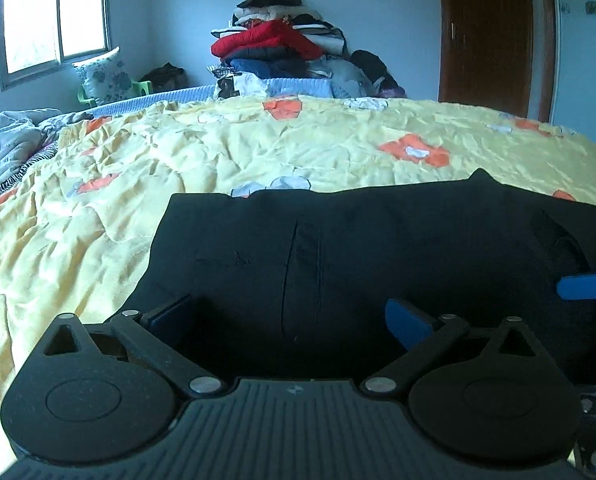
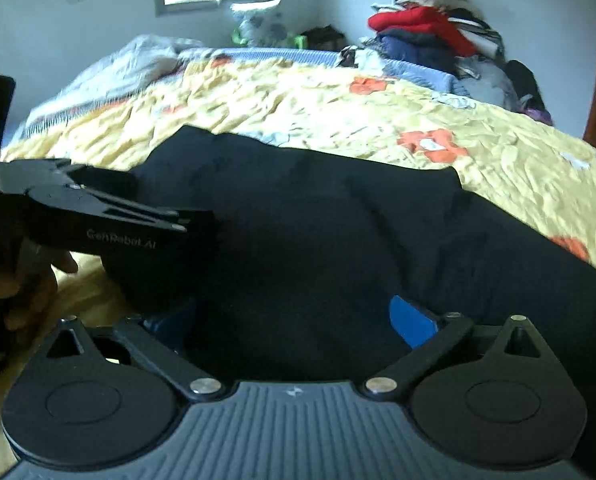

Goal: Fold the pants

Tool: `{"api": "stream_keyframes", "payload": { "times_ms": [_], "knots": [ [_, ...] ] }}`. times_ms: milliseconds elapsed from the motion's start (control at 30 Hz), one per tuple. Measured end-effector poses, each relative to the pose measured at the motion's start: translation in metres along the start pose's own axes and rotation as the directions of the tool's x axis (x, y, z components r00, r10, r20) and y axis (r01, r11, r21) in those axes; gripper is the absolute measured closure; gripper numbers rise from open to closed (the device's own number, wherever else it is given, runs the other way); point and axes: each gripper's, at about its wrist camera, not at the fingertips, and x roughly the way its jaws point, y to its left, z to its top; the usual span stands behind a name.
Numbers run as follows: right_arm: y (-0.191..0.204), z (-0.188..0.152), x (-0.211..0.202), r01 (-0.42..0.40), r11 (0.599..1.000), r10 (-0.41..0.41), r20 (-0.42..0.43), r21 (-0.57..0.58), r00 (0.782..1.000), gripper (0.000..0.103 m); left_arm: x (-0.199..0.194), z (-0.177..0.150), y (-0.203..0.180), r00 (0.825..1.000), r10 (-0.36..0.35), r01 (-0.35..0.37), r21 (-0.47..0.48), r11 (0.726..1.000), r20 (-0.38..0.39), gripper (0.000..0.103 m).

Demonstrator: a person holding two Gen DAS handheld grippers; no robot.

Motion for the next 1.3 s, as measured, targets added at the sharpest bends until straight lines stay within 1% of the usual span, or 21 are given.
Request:
{"api": "stream_keyframes", "payload": {
  "times_ms": [67, 100, 133, 167, 200, 233, 267, 300, 333, 367, 400, 433, 467, 500, 533, 633, 667, 700, 833, 933, 1300],
  "knots": [
    [0.0, 0.002, -0.01, 0.009, 1.0, -0.009, 0.027, -0.001, 1.0, 0.0, 0.001, 0.0, 0.0, 1.0, 0.003, -0.003, 0.003, 1.0, -0.002, 0.0],
    [-0.002, 0.003, -0.02, 0.02, 1.0, -0.019, 0.075, -0.006, 0.997, 0.0, 0.001, 0.0, 0.0, 1.0, 0.003, -0.003, 0.003, 1.0, -0.002, 0.0],
    [-0.007, 0.005, -0.03, 0.058, 0.998, -0.057, 0.129, -0.005, 0.99, 0.0, 0.002, 0.0, 0.0, 1.0, 0.003, -0.003, 0.003, 1.0, -0.002, 0.0],
    [-0.014, 0.007, -0.038, 0.116, 0.993, -0.116, 0.162, 0.006, 0.98, 0.0, 0.002, 0.0, 0.0, 1.0, 0.004, -0.004, 0.004, 1.0, -0.002, 0.0],
    [-0.025, 0.01, -0.045, 0.198, 0.98, -0.2, 0.183, 0.03, 0.962, 0.0, 0.002, 0.0, -0.001, 1.0, 0.004, -0.004, 0.005, 1.0, -0.003, 0.0],
    [-0.036, 0.011, -0.049, 0.263, 0.963, -0.269, 0.177, 0.058, 0.947, 0.0, 0.002, 0.0, 0.0, 1.0, 0.004, -0.004, 0.005, 1.0, -0.003, 0.0],
    [-0.051, 0.011, -0.049, 0.324, 0.941, -0.335, 0.144, 0.093, 0.931, 0.0, 0.002, 0.0, 0.0, 1.0, 0.005, -0.005, 0.006, 1.0, -0.003, 0.0],
    [-0.07, 0.01, -0.048, 0.383, 0.913, -0.396, 0.083, 0.142, 0.914, 0.0, 0.001, 0.0, 0.0, 1.0, 0.005, -0.005, 0.005, 1.0, -0.003, 0.0],
    [-0.086, 0.007, -0.046, 0.421, 0.886, -0.432, 0.018, 0.193, 0.902, 0.0, 0.002, 0.0, 0.0, 1.0, 0.004, -0.004, 0.004, 1.0, -0.002, 0.0],
    [-0.103, 0.002, -0.043, 0.45, 0.857, -0.452, -0.054, 0.253, 0.891, 0.0, 0.002, 0.0, 0.0, 1.0, 0.003, -0.003, 0.003, 1.0, -0.003, 0.0],
    [-0.119, -0.005, -0.041, 0.465, 0.825, -0.454, -0.114, 0.32, 0.884, 0.0, 0.002, 0.0, -0.001, 1.0, 0.003, -0.003, 0.004, 1.0, -0.003, 0.0],
    [-0.129, -0.013, -0.041, 0.447, 0.81, -0.436, -0.121, 0.378, 0.892, 0.0, 0.002, 0.0, -0.001, 1.0, 0.004, -0.004, 0.004, 1.0, -0.003, 0.0],
    [-0.133, -0.02, -0.047, 0.413, 0.814, -0.428, -0.061, 0.408, 0.902, 0.0, 0.002, 0.0, -0.001, 1.0, 0.004, -0.004, 0.005, 1.0, -0.003, 0.0],
    [-0.133, -0.025, -0.051, 0.402, 0.817, -0.431, -0.025, 0.414, 0.902, 0.0, 0.002, 0.0, -0.001, 1.0, 0.005, -0.005, 0.005, 1.0, -0.003, 0.0],
    [-0.131, -0.027, -0.049, 0.408, 0.818, -0.436, -0.025, 0.406, 0.899, 0.0, 0.002, 0.0, -0.001, 1.0, 0.004, -0.004, 0.004, 1.0, -0.003, 0.0],
    [-0.12, -0.022, -0.04, 0.469, 0.814, -0.48, -0.058, 0.341, 0.875, 0.0, 0.002, 0.0, 0.0, 1.0, 0.002, -0.002, 0.002, 1.0, -0.004, 0.0],
    [-0.117, -0.021, -0.039, 0.478, 0.811, -0.488, -0.059, 0.339, 0.871, 0.0, 0.002, -0.001, 0.0, 1.0, 0.001, -0.001, 0.001, 1.0, -0.004, 0.0],
    [-0.117, -0.022, -0.039, 0.478, 0.808, -0.49, -0.06, 0.344, 0.87, 0.0, 0.002, -0.001, 0.0, 1.0, 0.002, -0.002, 0.002, 1.0, -0.004, 0.0],
    [-0.122, -0.024, -0.041, 0.462, 0.809, -0.476, -0.054, 0.364, 0.878, 0.0, 0.002, -0.001, 0.0, 1.0, 0.003, -0.003, 0.004, 1.0, -0.004, 0.0],
    [-0.121, -0.023, -0.04, 0.468, 0.809, -0.481, -0.058, 0.356, 0.875, 0.0, 0.002, -0.001, 0.0, 1.0, 0.003, -0.003, 0.003, 1.0, -0.005, 0.0],
    [-0.121, -0.023, -0.04, 0.466, 0.809, -0.48, -0.057, 0.359, 0.876, 0.0, 0.002, -0.001, 0.0, 1.0, 0.003, -0.003, 0.003, 1.0, -0.005, 0.0]
  ]
}}
